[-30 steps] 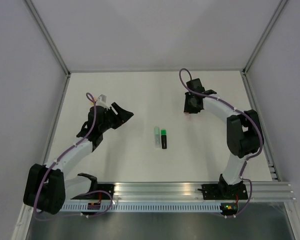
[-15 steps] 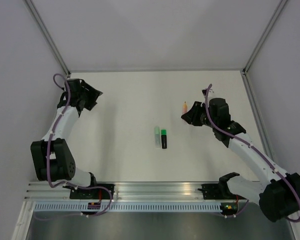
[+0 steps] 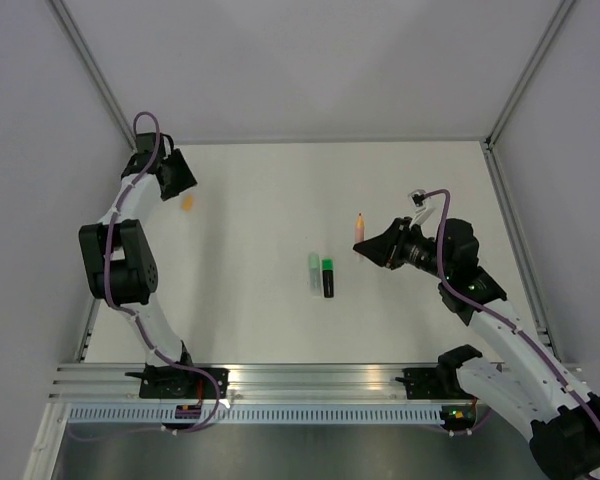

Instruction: Insert the pens into the pen caps

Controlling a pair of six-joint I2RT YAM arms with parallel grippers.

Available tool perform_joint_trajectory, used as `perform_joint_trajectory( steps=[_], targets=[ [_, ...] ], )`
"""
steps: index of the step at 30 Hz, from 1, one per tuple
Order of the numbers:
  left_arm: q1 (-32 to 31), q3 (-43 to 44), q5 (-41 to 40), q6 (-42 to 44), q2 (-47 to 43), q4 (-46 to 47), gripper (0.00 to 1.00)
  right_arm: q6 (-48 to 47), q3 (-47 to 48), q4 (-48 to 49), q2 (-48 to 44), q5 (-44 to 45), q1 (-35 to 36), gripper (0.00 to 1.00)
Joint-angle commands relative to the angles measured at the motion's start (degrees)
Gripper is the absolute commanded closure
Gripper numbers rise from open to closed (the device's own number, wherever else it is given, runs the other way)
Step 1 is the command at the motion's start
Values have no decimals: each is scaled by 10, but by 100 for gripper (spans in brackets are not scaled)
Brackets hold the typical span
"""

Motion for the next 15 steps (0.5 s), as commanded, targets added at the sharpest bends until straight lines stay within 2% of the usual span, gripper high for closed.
perform_joint_trajectory(
  steps=[1, 7, 12, 15],
  targets=[
    [-3, 41, 44, 151, 41, -12, 39, 16, -1, 49, -20, -44, 2, 100],
    [-1, 47, -27, 260, 85, -21, 39, 12, -3, 43, -34, -44, 2, 100],
    [-2, 58, -9, 328, 110, -13, 39, 15, -5, 46, -40, -49, 2, 100],
    [-2, 111, 0, 341, 150, -51, 40, 15, -5, 44, -46, -48, 2, 100]
  ],
)
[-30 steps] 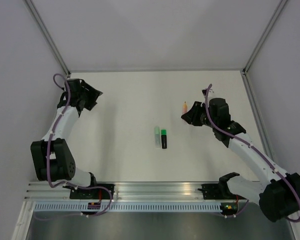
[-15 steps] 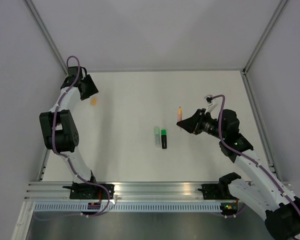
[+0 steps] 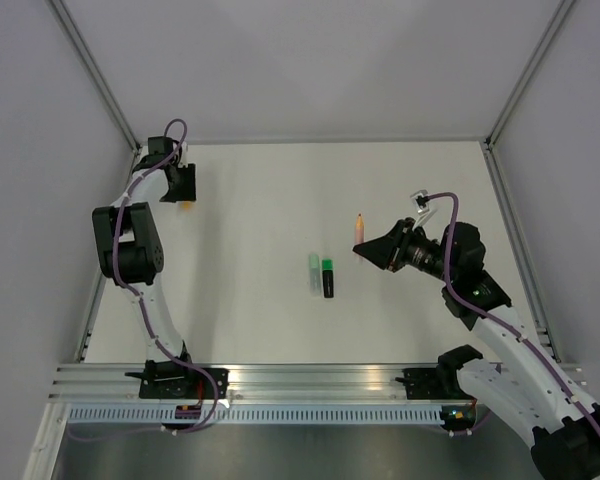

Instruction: Insert the pens into the pen caps

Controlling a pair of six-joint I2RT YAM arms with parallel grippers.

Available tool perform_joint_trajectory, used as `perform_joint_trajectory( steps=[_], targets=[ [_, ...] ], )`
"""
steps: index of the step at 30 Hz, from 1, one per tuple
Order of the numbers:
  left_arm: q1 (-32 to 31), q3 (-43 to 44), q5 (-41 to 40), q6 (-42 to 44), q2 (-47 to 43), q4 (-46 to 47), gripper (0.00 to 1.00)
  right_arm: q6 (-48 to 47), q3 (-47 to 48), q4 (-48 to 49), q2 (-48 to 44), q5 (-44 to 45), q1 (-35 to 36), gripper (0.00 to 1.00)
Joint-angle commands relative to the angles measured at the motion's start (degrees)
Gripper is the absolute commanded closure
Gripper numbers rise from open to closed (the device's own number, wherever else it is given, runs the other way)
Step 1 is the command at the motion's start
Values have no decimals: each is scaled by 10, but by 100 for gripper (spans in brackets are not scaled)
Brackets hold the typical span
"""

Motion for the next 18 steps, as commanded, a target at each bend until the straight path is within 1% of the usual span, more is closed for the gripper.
perform_joint_trajectory(
  steps=[1, 3, 6, 15, 18],
  targets=[
    [0, 74, 3, 67, 44, -35, 40, 1, -2, 29, -15, -13, 1, 100],
    [0, 96, 1, 77, 71, -59, 41, 2, -2, 29, -15, -11, 1, 100],
    [0, 99, 1, 79, 82, -51, 41, 4, -4, 30, -16, -11, 1, 100],
    [0, 106, 1, 94, 104, -52, 48, 0, -3, 26, -20, -4, 1, 100],
    [-1, 112, 2, 98, 110, -53, 49, -1, -3, 26, -22, -4, 2, 100]
  ],
)
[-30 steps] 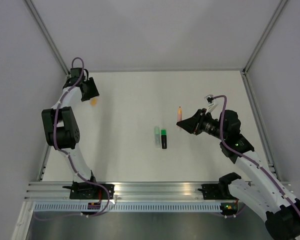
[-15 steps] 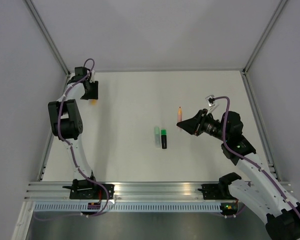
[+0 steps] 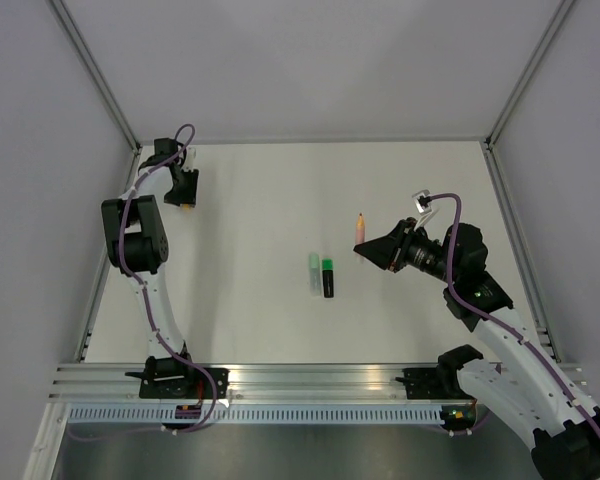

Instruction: Insert the pens into the pen caps

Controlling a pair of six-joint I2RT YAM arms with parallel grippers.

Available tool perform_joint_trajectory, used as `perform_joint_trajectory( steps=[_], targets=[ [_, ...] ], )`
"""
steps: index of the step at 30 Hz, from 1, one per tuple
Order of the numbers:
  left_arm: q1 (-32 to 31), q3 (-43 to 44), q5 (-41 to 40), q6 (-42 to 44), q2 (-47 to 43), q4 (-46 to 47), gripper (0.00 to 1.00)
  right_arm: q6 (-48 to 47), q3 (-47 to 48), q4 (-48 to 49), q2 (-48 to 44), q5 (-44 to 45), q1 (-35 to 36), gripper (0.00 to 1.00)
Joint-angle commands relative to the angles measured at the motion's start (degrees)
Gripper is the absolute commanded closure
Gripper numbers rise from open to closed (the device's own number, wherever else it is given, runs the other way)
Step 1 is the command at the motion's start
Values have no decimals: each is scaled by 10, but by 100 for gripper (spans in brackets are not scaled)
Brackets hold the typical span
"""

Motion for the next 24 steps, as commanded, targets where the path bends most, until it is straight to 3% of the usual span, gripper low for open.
perform_joint_trajectory(
  steps=[1, 4, 10, 14, 16, 20, 24],
  targets=[
    [0, 29, 0, 30, 18, -12, 49, -1, -3, 26, -11, -2, 1, 100],
    [-2, 44, 20, 33, 26, -22, 52, -1, -3, 25, -11, -1, 1, 100],
    [-28, 19, 29, 64, 11, -35, 70, -5, 0, 22, -5, 1, 1, 100],
    [-61, -28, 62, 87, -37, -26, 92, -6, -1, 21, -11, 10, 2, 100],
    [-106, -75, 98, 113, -83, -17, 95, -8, 0, 20, -9, 12, 1, 100],
    [-196, -228, 233, 282, -211, -13, 91, -12, 1, 19, -4, 13, 1, 100],
    [-245, -270, 251, 352, -262, -50, 92, -20, 0, 14, 3, 32, 1, 100]
  ],
)
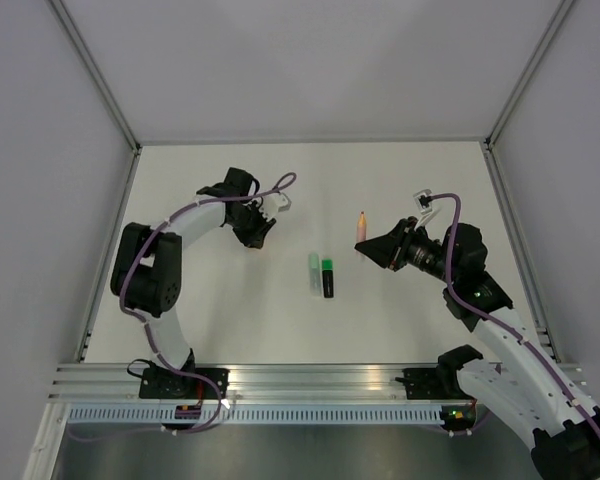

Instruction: Insert the pens into the pen caps

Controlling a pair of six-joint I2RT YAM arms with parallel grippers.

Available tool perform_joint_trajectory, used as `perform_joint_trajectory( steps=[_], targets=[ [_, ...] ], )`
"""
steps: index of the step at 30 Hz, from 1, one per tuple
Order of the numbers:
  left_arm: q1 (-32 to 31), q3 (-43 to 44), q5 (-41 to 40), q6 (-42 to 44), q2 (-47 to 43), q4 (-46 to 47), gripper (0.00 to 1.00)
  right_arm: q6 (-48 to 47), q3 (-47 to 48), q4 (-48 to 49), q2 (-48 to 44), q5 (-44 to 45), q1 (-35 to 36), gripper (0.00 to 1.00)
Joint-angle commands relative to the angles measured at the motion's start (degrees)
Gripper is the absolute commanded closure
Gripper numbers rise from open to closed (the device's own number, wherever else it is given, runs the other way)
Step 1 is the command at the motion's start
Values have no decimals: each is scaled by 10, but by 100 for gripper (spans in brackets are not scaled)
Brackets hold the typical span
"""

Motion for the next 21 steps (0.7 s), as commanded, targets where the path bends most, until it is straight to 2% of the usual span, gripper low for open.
perform_joint_trajectory(
  steps=[1, 3, 9, 14, 19, 21],
  targets=[
    [-23, -28, 78, 134, -80, -48, 92, -15, 0, 16, 6, 13, 1, 100],
    [-48, -43, 65, 180, -97, -75, 92, -13, 0, 19, 14, 9, 1, 100],
    [-73, -71, -1, 196, -115, -105, 93, -15, 5, 15, 10, 11, 1, 100],
    [-78, -129, -14, 175, -135, -53, 92, -25, 9, 1, -6, 25, 2, 100],
    [-83, -159, -86, 160, -134, 2, 91, -27, 10, -2, -8, 30, 1, 100],
    [-83, -146, -95, 148, -127, 9, 85, -27, 13, -2, -8, 28, 1, 100]
  ],
)
